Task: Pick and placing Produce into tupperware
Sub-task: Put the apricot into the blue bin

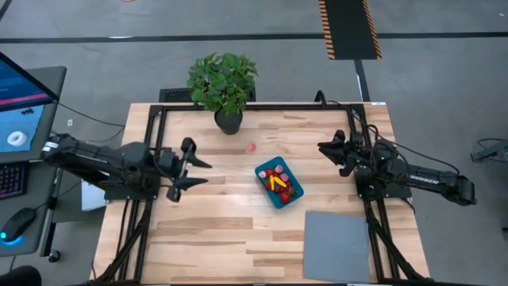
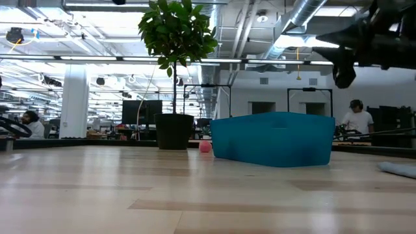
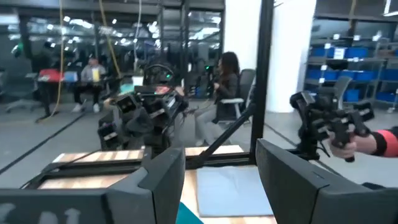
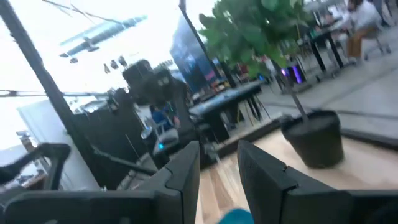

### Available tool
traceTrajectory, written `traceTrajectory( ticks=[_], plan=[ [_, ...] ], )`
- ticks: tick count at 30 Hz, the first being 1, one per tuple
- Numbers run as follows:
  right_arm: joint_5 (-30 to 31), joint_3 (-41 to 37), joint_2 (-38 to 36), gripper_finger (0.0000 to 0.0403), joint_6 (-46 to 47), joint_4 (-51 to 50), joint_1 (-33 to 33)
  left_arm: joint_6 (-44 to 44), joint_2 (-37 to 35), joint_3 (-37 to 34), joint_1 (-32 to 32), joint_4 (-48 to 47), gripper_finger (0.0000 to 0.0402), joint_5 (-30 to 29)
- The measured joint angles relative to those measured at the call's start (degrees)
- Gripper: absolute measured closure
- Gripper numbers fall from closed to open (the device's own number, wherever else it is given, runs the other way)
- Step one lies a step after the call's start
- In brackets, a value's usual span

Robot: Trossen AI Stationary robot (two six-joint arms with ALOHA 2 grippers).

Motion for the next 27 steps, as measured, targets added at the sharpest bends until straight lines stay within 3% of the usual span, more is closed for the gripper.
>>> traceTrajectory(
  ticks=[5, 9, 17, 27],
  plan=[
    [-0.01, 3.09, 3.18, 0.0272, -2.89, 0.91, 0.25, 4.03, -5.11, -6.89, -2.74, 5.18, 0.0214, -2.9],
    [0.11, 10.11, 10.45, 0.0272, -8.84, -3.91, 0.24, 4.36, -10.11, -12.32, -2.89, 5.0, 0.0214, -8.17],
    [1.44, 29.36, 35.94, 0.0254, -22.12, -16.69, -1.73, 1.14, -18.25, -20.47, -2.89, 7.33, 0.0214, -8.3],
    [1.55, 56.3, 67.93, 0.0153, -32.43, -34.02, -2.5, -0.89, -22.13, -24.03, -2.89, 3.98, 0.0214, -9.22]
  ],
)
